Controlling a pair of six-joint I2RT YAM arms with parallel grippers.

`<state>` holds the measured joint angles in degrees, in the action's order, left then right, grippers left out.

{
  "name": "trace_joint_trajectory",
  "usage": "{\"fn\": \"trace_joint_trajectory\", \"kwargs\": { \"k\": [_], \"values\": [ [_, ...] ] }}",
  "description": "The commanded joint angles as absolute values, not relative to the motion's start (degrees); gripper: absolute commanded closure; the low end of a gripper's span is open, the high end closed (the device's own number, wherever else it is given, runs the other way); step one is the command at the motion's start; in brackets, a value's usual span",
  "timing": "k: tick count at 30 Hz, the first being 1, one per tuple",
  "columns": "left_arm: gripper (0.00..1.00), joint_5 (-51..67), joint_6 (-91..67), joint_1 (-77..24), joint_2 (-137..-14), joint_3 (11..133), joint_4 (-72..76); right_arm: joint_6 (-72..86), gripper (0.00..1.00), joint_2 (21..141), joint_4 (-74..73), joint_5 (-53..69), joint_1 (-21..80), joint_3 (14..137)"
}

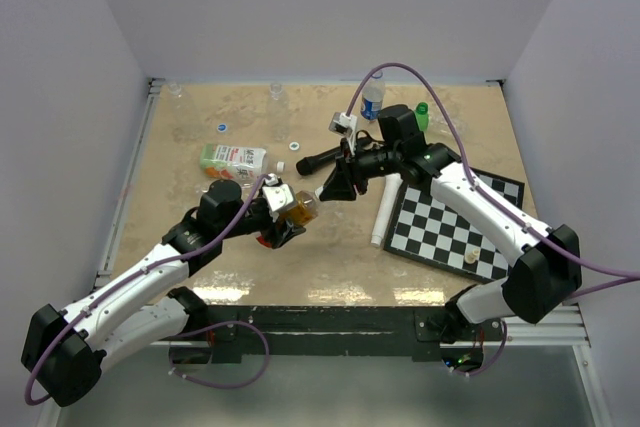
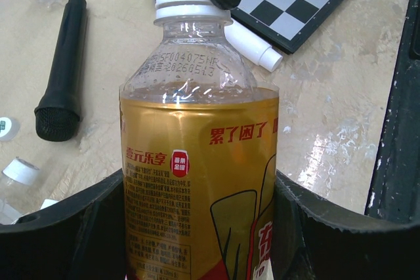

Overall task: Unscrew the bottle caps
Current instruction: Unscrew the bottle cap from the plastic bottle.

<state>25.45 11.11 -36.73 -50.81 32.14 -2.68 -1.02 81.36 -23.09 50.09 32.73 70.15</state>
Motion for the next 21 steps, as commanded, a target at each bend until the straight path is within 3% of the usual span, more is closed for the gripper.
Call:
{"fn": "trace_joint_trajectory", "kwargs": {
  "k": [1, 4, 10, 17, 21],
  "values": [
    [1.00, 25.6, 10.7, -36.4, -50.5, 33.0, -1.5, -0.4, 0.67, 80.0, -22.0, 51.9, 33.0, 71.6],
    [1.00, 25.6, 10.7, -36.4, -50.2, 32.8, -1.5, -1.5, 1.00, 79.3, -21.7, 52.4, 33.0, 71.3],
    [1.00, 25.8, 10.8, -36.4, -50.4, 32.8, -1.4, -15.3, 1.00, 80.1, -28.3, 57.4, 33.0, 73.9],
    [1.00, 25.8, 10.7, -36.5, -50.4, 32.8, -1.4, -58.0, 1.00, 87.4, -54.6, 59.8, 33.7, 83.8],
    [1.00, 26.0, 10.8, -36.4, -50.4, 32.7, -1.4, -83.0, 1.00, 85.2, -57.7, 56.0, 33.9, 83.7]
  ]
}}
